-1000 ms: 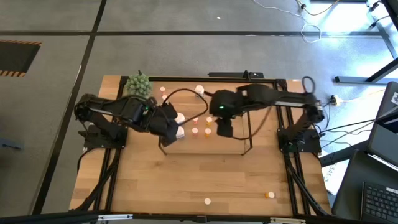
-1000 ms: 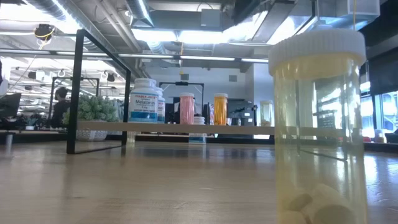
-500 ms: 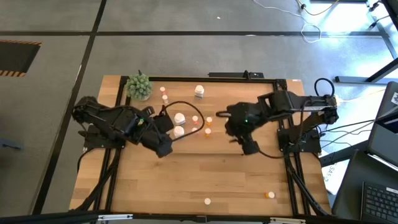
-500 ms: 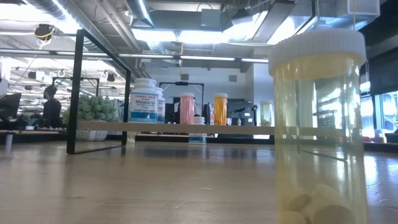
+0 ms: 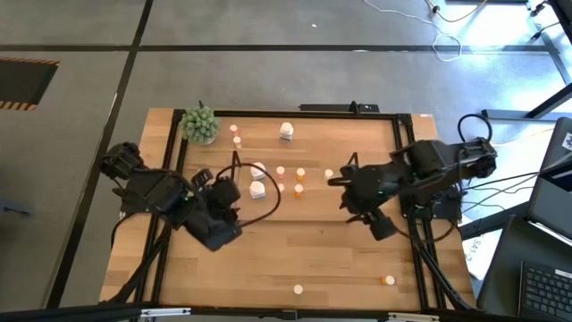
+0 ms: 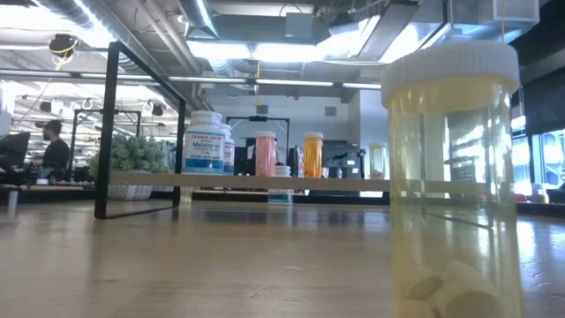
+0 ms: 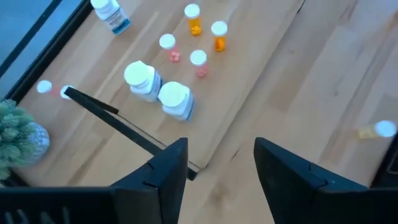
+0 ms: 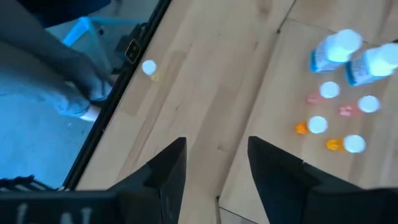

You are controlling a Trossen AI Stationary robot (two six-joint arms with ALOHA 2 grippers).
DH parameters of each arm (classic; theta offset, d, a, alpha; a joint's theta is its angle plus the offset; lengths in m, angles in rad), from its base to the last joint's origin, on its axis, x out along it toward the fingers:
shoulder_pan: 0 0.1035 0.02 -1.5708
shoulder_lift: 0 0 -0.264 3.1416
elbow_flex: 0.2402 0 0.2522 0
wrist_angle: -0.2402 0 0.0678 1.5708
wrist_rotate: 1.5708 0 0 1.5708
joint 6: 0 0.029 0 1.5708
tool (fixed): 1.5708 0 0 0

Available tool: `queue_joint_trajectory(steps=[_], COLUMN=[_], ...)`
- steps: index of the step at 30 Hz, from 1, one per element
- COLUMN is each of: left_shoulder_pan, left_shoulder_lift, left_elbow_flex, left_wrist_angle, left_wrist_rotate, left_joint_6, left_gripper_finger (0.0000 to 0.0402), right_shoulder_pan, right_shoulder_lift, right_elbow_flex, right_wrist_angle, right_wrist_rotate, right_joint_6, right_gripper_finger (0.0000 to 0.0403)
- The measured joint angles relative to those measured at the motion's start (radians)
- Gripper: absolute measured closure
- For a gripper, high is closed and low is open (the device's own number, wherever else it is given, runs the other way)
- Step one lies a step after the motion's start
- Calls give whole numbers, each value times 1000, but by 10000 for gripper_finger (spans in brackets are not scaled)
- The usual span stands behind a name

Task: Pick and place medicine bottles onto shelf by color
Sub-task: Put the bottom yellow pill bottle on the shelf aligned with the other yellow pill bottle

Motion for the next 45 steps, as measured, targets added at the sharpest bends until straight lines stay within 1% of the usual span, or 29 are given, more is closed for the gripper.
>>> queue_joint_trajectory(steps=[4,7,10,14,19,23,26,32,35,39,41,43,45], left_shoulder_pan=[-39,-56,-66,-70,-68,-68,-68,-82,-90,-97,-95,-92,-87], left_shoulder_lift=[4,4,4,3,13,25,41,87,114,164,193,226,261], left_elbow_flex=[0,0,0,0,0,1,1,0,0,0,0,0,0], left_wrist_angle=[43,88,128,156,166,185,214,293,329,355,376,401,430], left_wrist_rotate=[-45,-63,-64,-64,-66,-72,-63,-23,-17,-14,10,47,64], left_joint_6=[-44,-64,-65,-64,-62,-64,-62,-48,-13,-2,35,103,174], left_gripper_finger=[223,223,223,223,223,223,223,223,223,223,223,223,223], right_shoulder_pan=[51,88,123,185,278,363,421,492,504,506,506,506,506], right_shoulder_lift=[-51,-115,-196,-313,-427,-468,-470,-469,-468,-468,-468,-468,-468], right_elbow_flex=[-23,-116,-246,-413,-568,-663,-716,-789,-808,-828,-834,-834,-834], right_wrist_angle=[-6,17,73,160,177,180,190,311,383,421,417,417,421], right_wrist_rotate=[3,9,14,12,12,42,45,64,65,85,116,147,173], right_joint_6=[44,98,183,314,536,709,776,807,806,804,804,806,808], right_gripper_finger=[230,230,230,230,230,230,230,230,230,230,230,230,230])
